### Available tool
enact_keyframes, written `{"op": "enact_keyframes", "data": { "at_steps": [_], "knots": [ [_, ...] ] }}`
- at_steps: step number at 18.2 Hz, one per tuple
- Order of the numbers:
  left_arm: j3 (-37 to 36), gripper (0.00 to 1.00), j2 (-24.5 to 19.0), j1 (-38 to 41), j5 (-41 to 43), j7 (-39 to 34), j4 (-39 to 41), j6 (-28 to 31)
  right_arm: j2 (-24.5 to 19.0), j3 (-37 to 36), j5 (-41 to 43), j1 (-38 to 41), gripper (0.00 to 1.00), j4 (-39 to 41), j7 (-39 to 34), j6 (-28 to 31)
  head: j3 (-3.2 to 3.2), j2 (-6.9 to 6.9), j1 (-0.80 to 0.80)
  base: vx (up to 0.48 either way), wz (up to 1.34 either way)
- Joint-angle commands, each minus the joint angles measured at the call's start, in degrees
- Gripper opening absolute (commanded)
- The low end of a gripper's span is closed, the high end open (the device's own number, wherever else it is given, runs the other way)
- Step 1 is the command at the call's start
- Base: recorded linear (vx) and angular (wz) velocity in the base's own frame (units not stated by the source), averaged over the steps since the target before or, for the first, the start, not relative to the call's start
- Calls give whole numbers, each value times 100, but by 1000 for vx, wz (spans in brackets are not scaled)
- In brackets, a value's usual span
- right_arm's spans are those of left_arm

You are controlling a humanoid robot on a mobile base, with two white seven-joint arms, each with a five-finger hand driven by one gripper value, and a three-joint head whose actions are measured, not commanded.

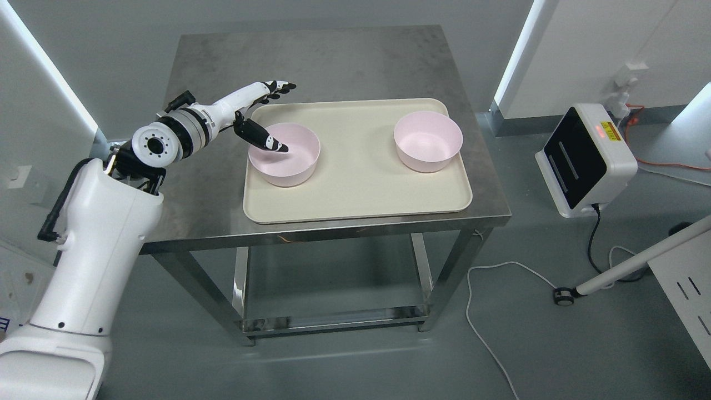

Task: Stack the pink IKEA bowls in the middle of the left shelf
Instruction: 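Hook the left hand fingers over the rim of the pink bowl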

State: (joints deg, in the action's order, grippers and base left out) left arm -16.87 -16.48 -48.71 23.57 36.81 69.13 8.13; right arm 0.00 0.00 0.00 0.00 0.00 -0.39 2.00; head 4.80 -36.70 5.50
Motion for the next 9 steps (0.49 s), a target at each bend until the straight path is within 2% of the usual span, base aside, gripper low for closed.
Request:
{"op": "enact_keyframes", "data": {
  "at_steps": [1, 5, 6, 9],
  "knots": [
    [-388, 96, -74, -94, 166, 81, -558, 13, 100, -62, 0, 167, 100, 193, 4, 2, 0, 0, 0, 0, 0],
    [-291, 91, -241, -244, 166, 90, -770, 4, 100, -70, 0, 167, 100, 193, 4, 2, 0, 0, 0, 0, 0],
    [-212, 84, -285, -244, 157, 116, -770, 4, 100, -62, 0, 167, 100, 193, 4, 2, 0, 0, 0, 0, 0],
    [-1, 73, -250, -270, 130, 134, -744, 4, 100, -62, 0, 167, 100, 193, 4, -6, 0, 0, 0, 0, 0]
  ]
}}
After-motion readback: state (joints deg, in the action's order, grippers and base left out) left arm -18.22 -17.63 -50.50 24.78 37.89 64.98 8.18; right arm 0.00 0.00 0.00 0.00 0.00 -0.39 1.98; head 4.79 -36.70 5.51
